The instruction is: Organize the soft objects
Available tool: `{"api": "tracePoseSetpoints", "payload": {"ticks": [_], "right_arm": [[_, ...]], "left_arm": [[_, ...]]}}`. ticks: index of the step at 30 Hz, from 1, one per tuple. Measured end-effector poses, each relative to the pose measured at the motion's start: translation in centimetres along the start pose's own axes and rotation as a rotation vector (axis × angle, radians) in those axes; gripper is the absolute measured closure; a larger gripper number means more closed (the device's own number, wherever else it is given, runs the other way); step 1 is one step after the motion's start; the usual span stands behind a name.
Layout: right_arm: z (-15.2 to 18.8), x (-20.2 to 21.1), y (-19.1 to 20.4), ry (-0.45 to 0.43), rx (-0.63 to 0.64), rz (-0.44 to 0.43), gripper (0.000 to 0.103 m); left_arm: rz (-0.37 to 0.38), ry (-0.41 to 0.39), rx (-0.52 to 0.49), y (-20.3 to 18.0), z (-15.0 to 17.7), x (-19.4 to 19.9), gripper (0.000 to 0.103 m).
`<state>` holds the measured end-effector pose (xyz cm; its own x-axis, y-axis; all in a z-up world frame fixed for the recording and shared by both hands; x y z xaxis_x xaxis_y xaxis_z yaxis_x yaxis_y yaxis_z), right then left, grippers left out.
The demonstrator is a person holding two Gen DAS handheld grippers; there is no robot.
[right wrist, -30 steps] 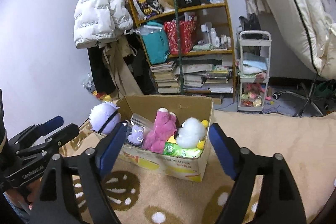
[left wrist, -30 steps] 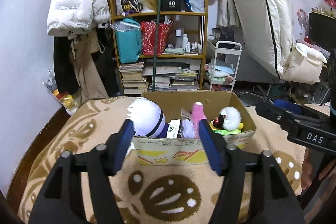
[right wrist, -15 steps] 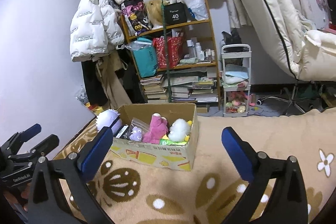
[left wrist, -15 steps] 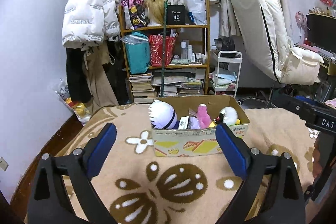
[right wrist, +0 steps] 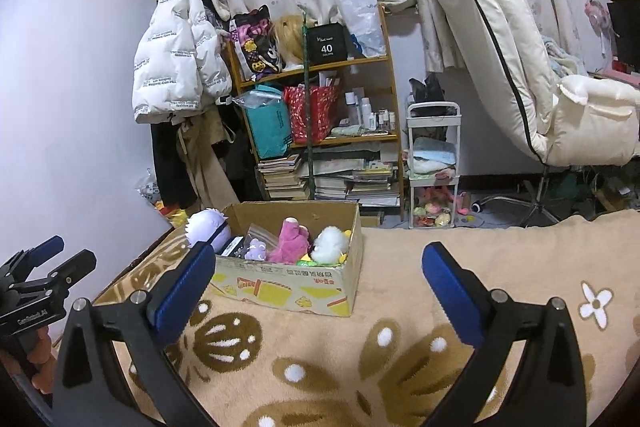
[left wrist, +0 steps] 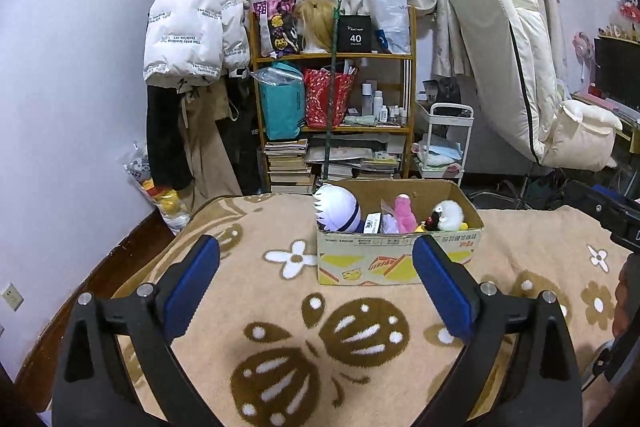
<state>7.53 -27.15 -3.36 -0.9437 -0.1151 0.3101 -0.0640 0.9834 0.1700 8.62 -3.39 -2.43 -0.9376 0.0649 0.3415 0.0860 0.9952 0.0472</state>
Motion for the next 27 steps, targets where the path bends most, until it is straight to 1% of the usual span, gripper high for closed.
{"api": "tracePoseSetpoints", "payload": {"ticks": [4,12,22,27], "right_arm": [[0.4,0.6,0.3,0.004,0.019,0.006,0.000],[0.9,0.5,0.4,0.013,0.019,0.007,0.000],[1.7,-1.7,-0.5,0.059,0.035,0.012,0.000],[1.5,-2.6,-0.9,0.066,0.047,0.020,0.000]], "left_arm": [[0.006,-0.006,-0.004,-0.2,0.0,0.1,0.007],[0.012,0.007,-0.005,-0.8,0.3,-0.5,0.007],[-0.001,0.026,0.002,-0.7,0.7,-2.2,0.007],[-0.029,0.026,-0.004,-0.4,0.8,-2.4,0.007]]}}
Point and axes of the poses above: each gripper's, at about its wrist camera, not at the fingertips, and x roughly against the way its jaws point, y to its left, z to its underside, the point moved 8 cm from there along -x, roughly the way its jaws point, and after that the axes turned 6 degrees about -y, right-handed, at the moved point
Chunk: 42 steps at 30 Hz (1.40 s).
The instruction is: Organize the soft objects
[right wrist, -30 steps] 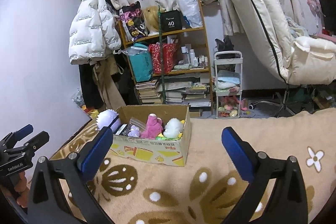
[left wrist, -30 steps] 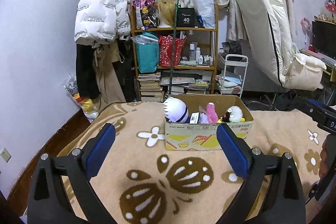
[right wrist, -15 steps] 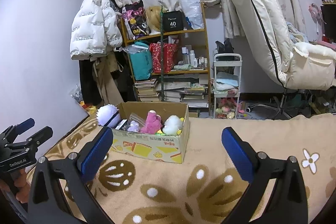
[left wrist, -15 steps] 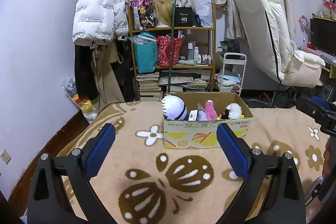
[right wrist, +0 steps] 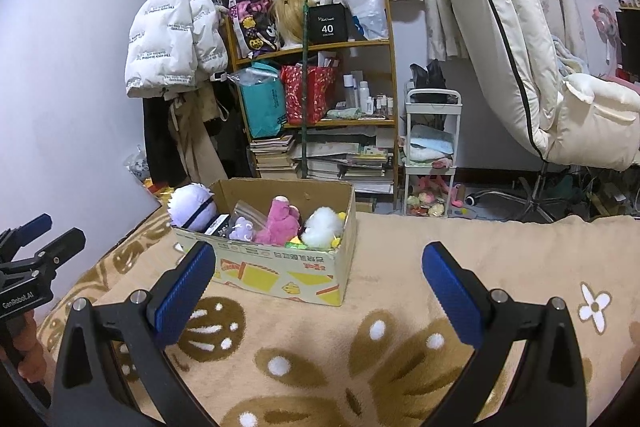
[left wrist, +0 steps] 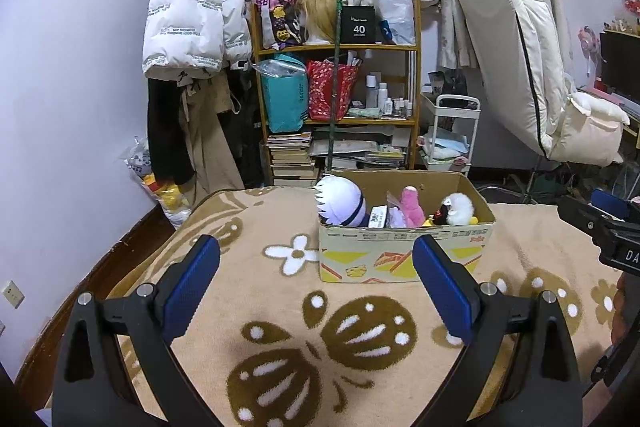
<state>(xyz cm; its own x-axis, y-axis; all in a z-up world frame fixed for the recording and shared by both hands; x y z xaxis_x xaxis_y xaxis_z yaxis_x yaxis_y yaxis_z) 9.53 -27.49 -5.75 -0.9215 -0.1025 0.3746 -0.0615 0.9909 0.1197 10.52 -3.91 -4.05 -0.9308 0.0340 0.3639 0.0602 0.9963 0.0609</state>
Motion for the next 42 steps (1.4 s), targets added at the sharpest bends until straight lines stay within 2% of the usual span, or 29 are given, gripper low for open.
{"api": "tracePoseSetpoints", "payload": {"ticks": [20,42], "right_arm": [[-0.04,-0.22,-0.07,0.001,0.005,-0.002,0.000],[-0.11,-0.35,-0.37,0.000,0.006,-0.004,0.000]], "left_arm": [[-0.049,-0.009,0.006,0.63,0.18,0.47,0.007],[-0.046,-0.011,0.014,0.66,0.30,0.58,0.007]]}}
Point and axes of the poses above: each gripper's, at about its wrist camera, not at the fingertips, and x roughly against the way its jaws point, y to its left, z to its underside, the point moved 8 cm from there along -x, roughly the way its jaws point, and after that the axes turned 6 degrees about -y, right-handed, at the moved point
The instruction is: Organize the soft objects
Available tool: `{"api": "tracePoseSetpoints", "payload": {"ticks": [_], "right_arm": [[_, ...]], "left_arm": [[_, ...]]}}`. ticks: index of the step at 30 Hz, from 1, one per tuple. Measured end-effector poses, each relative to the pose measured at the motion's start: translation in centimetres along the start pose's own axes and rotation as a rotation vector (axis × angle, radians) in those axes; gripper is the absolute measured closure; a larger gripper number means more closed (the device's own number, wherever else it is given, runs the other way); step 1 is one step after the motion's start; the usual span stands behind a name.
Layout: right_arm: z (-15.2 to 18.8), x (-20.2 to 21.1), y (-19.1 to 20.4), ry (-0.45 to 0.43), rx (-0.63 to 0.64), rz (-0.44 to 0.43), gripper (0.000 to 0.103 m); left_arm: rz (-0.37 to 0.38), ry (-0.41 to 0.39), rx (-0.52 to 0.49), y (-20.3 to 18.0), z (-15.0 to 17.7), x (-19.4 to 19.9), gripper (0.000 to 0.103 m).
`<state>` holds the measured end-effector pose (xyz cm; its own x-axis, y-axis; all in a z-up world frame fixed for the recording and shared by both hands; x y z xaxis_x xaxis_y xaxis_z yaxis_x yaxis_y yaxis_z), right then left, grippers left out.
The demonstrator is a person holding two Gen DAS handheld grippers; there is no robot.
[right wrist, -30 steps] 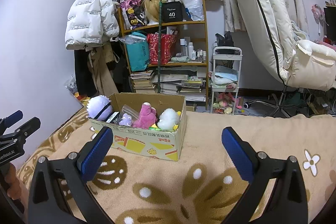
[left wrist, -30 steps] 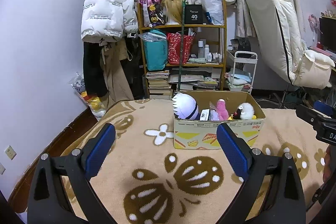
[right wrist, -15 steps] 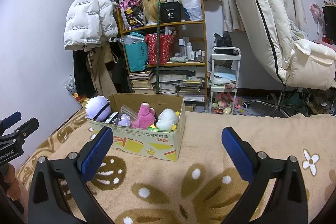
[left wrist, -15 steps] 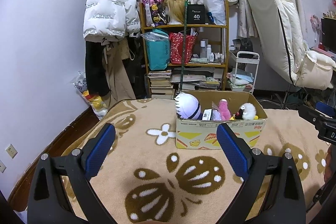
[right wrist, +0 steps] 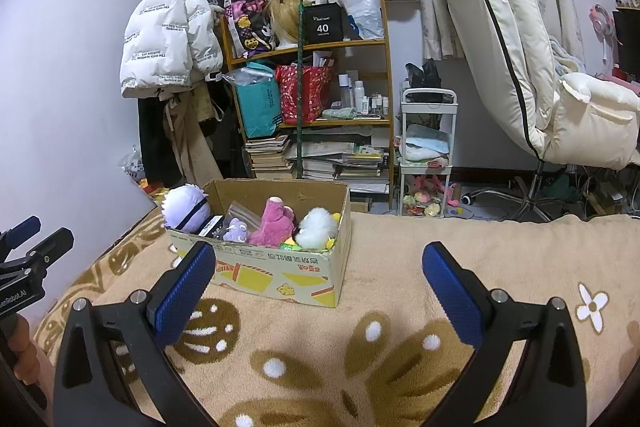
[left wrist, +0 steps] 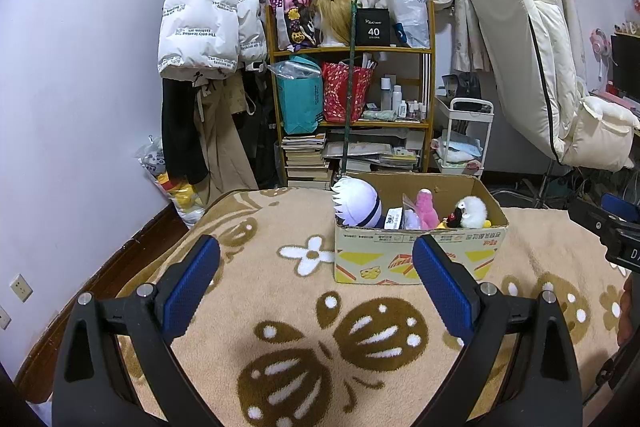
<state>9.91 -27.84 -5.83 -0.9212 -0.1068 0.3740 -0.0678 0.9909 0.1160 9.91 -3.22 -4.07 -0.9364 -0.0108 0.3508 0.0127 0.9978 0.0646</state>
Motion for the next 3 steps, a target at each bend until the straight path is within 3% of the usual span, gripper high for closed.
{"api": "tracePoseSetpoints", "payload": {"ticks": [3], "right_arm": [[0.00,0.00,-0.05,0.000,0.000,0.000,0.000]], "left_arm": [[-0.001,0.000,0.000,-0.02,-0.03,-0.06,0.007]]}}
Point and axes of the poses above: each gripper's, at about its wrist camera, not at the fingertips, and x roughly against the way its jaws point, y to its left, z to its underside, the point moved 8 cm from there along -x, roughly the way its jaws point, and after that the axes turned 6 degrees about -y, right-handed, at the moved point
